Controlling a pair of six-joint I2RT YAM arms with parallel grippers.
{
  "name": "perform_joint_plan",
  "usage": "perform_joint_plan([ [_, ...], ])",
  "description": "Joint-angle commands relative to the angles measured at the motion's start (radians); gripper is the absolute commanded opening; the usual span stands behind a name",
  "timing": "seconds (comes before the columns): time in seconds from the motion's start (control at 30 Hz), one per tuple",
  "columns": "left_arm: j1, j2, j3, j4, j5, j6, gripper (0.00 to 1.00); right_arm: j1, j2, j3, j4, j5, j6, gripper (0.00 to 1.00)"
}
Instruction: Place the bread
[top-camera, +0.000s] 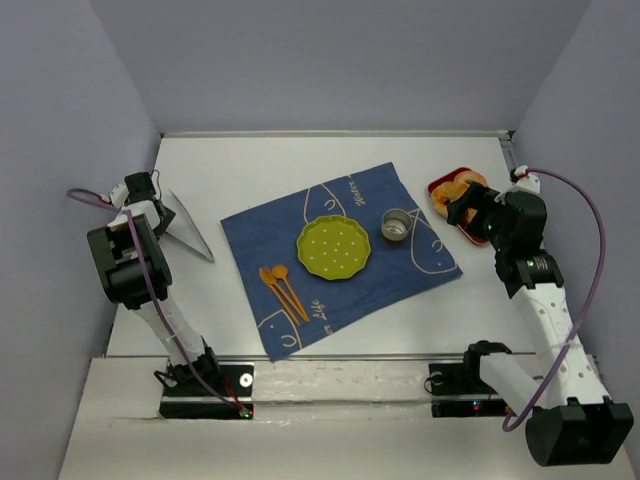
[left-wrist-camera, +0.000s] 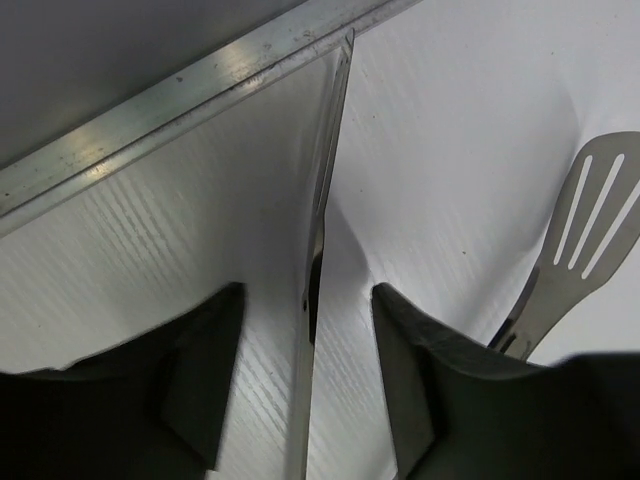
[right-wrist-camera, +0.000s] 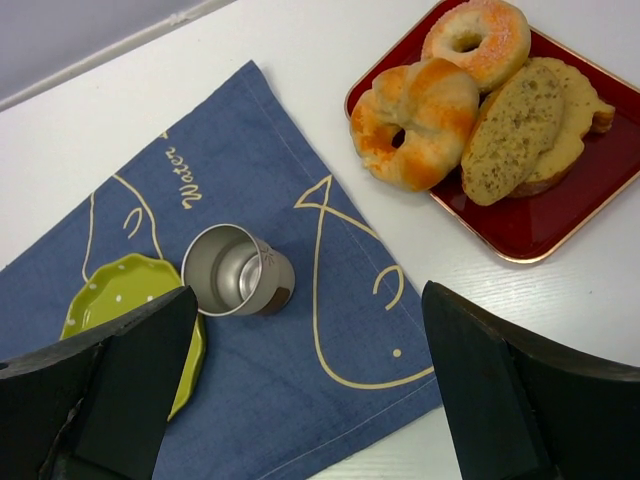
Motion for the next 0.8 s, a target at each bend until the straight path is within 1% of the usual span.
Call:
perform_joint_plan([
  [0.0,0.004,0.004,0.016,-0.016,0.009,0.026,0.54,-0.005,-0.049,0.002,0.028,0.005,-0.015,1.00],
  [0.03,0.004,0.005,0.018,-0.017,0.017,0.026,0.42,-0.005,-0.055,0.001,0.028,0.008,-0.016,1.00],
  [0.1,0.004,0.005,0.018,-0.016,0.039,0.032,0.30,-0.005,-0.075,0.001,0.023,0.010,-0.019,1.00],
  [0.13,0.003,0.002,0.018,-0.016,0.050,0.035,0.16,-0.005,-0.080,-0.002,0.023,0.005,-0.019,1.00],
  [0.17,0.004,-0.004,0.015,-0.013,0.064,0.044,0.09,-0.005,-0.081,-0.002,0.023,0.001,-0.018,1.00],
  [0.2,0.004,-0.012,0.011,-0.011,0.085,0.046,0.06,-0.005,-0.083,-0.002,0.023,-0.008,-0.018,1.00],
  [0.3,-0.008,-0.065,-0.010,0.006,0.113,0.063,0.06,-0.005,-0.084,0.010,0.023,-0.082,-0.019,1.00],
  [0.33,-0.014,-0.090,-0.022,0.016,0.142,0.071,0.06,-0.005,-0.091,0.013,0.025,-0.109,-0.025,1.00],
  [0.4,-0.032,-0.183,-0.071,0.078,0.219,0.087,0.06,-0.005,-0.111,0.001,0.060,-0.188,-0.044,1.00],
  [0.43,-0.041,-0.220,-0.088,0.101,0.228,0.091,0.06,-0.005,-0.114,-0.005,0.067,-0.208,-0.048,1.00],
  [0.47,-0.052,-0.296,-0.116,0.133,0.260,0.089,0.06,-0.005,-0.109,-0.008,0.071,-0.238,-0.050,1.00],
  [0.53,-0.100,-0.375,-0.136,0.182,0.282,0.086,0.06,-0.005,-0.091,-0.004,0.074,-0.303,-0.058,1.00],
  [0.57,-0.117,-0.451,-0.151,0.193,0.283,0.083,0.06,-0.005,-0.071,-0.001,0.074,-0.324,-0.061,1.00],
  [0.6,-0.159,-0.488,-0.159,0.206,0.288,0.081,0.06,-0.005,-0.062,0.005,0.078,-0.346,-0.062,1.00],
  [0.63,-0.182,-0.559,-0.166,0.234,0.294,0.074,0.06,-0.005,-0.049,0.007,0.083,-0.393,-0.064,1.00],
  [0.7,-0.238,-0.617,-0.180,0.259,0.290,0.063,0.06,-0.005,-0.032,0.010,0.098,-0.430,-0.061,1.00],
  [0.73,-0.296,-0.642,-0.179,0.266,0.279,0.054,0.06,-0.005,-0.019,0.013,0.101,-0.444,-0.058,1.00],
  [0.77,-0.322,-0.659,-0.177,0.288,0.285,0.045,0.06,-0.005,-0.016,0.013,0.104,-0.468,-0.052,1.00],
])
